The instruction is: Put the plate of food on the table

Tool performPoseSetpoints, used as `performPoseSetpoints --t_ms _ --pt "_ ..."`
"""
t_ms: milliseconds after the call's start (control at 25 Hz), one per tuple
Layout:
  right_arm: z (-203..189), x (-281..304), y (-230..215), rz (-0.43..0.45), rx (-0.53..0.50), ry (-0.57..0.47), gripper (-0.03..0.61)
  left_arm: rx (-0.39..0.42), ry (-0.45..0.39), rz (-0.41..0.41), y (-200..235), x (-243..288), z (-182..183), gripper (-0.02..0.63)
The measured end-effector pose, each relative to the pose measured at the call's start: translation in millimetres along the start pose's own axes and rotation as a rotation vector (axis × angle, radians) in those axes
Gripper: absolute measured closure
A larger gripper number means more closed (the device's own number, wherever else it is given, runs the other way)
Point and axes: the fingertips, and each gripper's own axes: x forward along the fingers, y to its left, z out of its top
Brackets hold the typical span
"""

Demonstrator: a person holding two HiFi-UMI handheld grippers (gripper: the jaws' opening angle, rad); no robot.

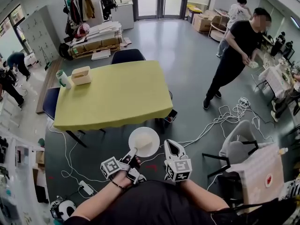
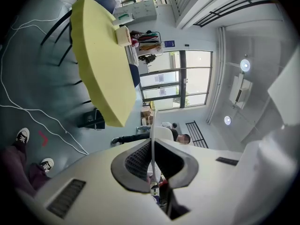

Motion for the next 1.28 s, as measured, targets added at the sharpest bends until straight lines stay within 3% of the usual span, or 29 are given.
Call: performPoseSetpoints --t_ms 520,800,1280 --pt "-7 1 26 -0.066 0.012 0.012 0.566 0.003 0.061 0.016 14 -5 29 0.595" --pt "-6 9 8 -0.084 0.019 0.016 0.566 -0.007 0.06 0.012 15 17 37 0.595" --pt "25 70 -61 -0.017 0.007 0.008 0.566 -0.032 -0.018 0.004 7 99 57 0.595"
